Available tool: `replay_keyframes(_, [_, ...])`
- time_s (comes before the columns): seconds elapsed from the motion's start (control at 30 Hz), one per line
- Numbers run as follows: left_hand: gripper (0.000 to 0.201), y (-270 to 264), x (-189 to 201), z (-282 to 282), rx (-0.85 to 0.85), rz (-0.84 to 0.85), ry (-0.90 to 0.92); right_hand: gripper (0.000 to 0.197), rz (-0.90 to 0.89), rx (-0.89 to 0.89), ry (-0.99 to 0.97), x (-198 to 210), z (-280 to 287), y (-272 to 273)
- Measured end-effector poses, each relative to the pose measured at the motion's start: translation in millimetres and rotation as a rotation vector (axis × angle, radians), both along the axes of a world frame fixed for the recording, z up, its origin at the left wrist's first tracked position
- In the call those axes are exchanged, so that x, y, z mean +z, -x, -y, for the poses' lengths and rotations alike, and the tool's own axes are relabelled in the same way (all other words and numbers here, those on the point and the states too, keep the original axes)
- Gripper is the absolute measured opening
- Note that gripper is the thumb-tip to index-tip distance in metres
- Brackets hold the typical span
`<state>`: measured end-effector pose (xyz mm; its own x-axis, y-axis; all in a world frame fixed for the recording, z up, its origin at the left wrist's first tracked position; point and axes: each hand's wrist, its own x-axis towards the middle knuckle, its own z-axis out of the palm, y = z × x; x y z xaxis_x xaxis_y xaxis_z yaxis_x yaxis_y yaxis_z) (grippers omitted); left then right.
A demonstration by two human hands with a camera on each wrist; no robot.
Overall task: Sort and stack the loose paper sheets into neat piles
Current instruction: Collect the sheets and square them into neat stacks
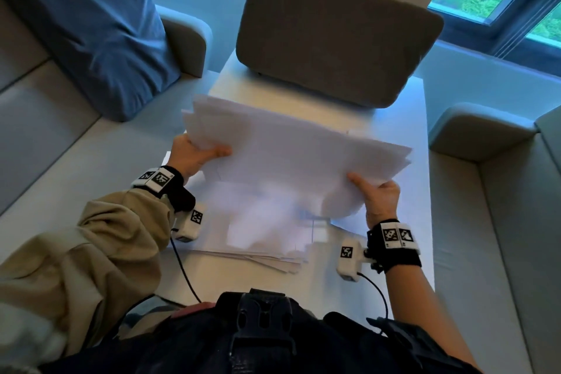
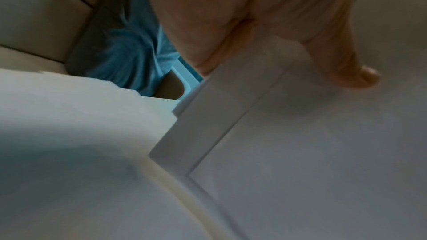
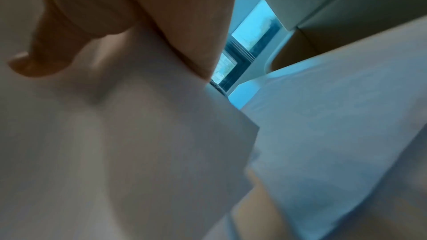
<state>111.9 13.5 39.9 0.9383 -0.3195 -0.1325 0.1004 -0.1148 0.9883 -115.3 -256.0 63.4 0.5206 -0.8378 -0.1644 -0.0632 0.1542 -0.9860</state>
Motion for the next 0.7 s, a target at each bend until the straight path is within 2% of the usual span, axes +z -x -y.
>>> replay_keyframes(0.07, [0.045, 0.8, -6.5, -7.9, -0.020, -0.007, -0.031, 0.029, -0.139, 0.038, 0.008, -12.3, 0.8, 0.7])
replay_keyframes(0.13, [0.056, 2.8, -9.1, -9.3, -0.038, 0.003, -0.057, 0.041, -0.201, 0.055, -0.005, -17.9, -1.1, -0.4])
replay_keyframes(0.3, [0.038, 4.7, -1.2, 6.1, -0.025, 0.052, -0.067, 0.060, -0.112, 0.094, -0.058, -15.1, -18.4, -17.7])
replay_keyframes(0.37, [0.037, 3.6, -0.7, 7.8, 0.003, 0.085, -0.050, 0.056, -0.065, 0.074, -0.064, -11.7, -20.7, -22.1])
replay_keyframes(0.43, [0.038, 1.9, 1.2, 4.7, 0.009, 0.093, -0.025, 0.040, -0.028, 0.067, -0.058, -5.5, -20.0, -21.7])
replay_keyframes(0.5, [0.045, -0.5, 4.4, -1.2, 0.000, 0.129, -0.010, 0.032, -0.015, 0.086, 0.016, -1.9, -14.6, -20.1])
replay_keyframes(0.57, [0.073, -4.7, 4.4, -7.4, -0.052, 0.256, 0.019, 0.031, -0.001, 0.109, 0.140, 3.3, -10.1, -18.8])
replay_keyframes(0.63, [0.096, -6.5, 4.8, -8.3, -0.088, 0.411, 0.047, 0.051, 0.004, 0.130, 0.309, 8.3, -7.7, -18.1])
replay_keyframes(0.7, [0.089, -4.9, 8.5, -3.2, -0.089, 0.607, -0.009, 0.072, 0.025, 0.173, 0.548, 14.2, -8.8, -18.4])
